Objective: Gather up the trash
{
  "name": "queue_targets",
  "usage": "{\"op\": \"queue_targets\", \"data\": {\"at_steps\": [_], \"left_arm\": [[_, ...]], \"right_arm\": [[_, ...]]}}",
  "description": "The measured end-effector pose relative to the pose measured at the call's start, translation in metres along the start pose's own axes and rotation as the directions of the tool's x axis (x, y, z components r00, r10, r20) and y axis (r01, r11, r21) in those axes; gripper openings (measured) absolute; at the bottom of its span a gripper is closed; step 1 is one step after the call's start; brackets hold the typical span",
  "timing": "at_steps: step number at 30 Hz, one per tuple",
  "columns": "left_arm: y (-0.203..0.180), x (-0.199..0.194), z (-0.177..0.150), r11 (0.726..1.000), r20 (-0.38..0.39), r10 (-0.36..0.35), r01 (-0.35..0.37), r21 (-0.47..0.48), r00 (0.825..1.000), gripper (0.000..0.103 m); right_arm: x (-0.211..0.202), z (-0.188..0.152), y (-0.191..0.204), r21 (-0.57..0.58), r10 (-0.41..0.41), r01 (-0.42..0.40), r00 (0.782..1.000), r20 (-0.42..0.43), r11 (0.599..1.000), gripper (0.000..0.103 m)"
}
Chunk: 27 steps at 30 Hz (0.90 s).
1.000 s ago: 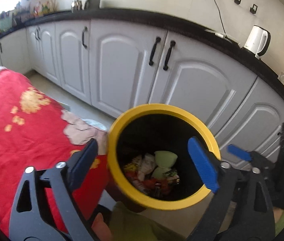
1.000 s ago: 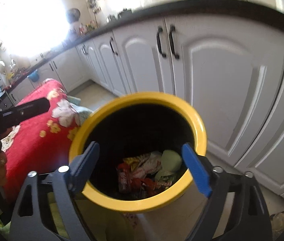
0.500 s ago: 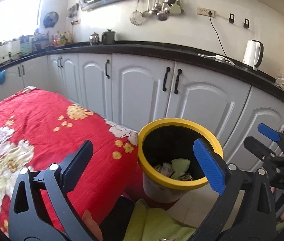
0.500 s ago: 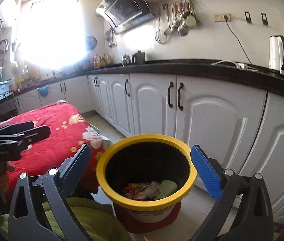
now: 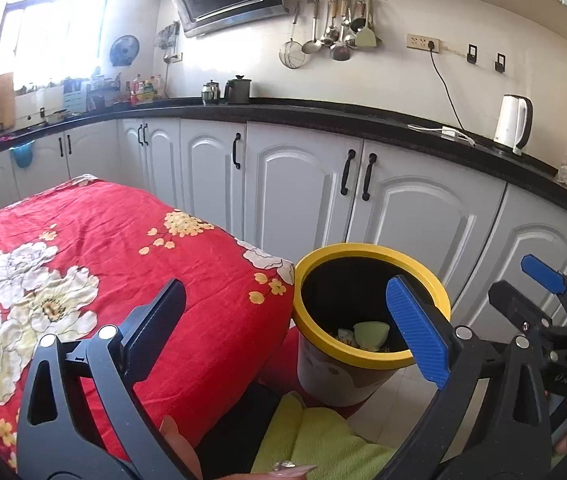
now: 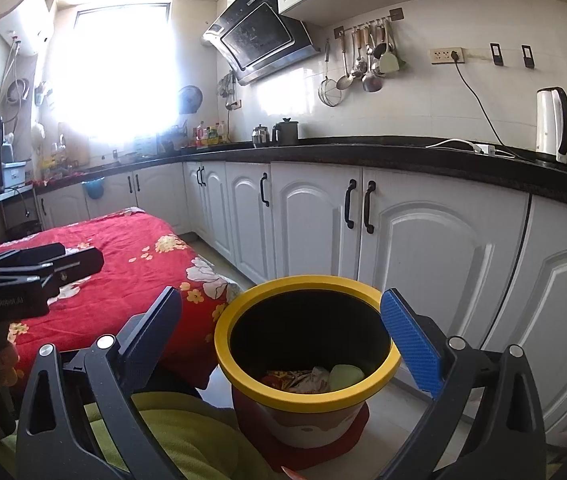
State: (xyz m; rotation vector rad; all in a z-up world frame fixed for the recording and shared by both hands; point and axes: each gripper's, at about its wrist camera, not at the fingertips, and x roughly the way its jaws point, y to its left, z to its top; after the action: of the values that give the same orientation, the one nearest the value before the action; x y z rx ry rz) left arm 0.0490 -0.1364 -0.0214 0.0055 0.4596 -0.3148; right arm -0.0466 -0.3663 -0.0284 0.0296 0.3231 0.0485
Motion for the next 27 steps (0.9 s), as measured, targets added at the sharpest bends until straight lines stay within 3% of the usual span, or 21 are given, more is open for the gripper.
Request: {"op": "queue_targets", "data": {"at_steps": [27], "left_arm": [[-0.0002,-0.0064,0.0003,1.000,0.029,0.003,-0.003,-0.002,1.000,0.092]], "right_arm": [[-0.0003,-0.0012,-0.0013,0.005,-0.005,0.005,1.000,-0.006,1.000,0.097]]}}
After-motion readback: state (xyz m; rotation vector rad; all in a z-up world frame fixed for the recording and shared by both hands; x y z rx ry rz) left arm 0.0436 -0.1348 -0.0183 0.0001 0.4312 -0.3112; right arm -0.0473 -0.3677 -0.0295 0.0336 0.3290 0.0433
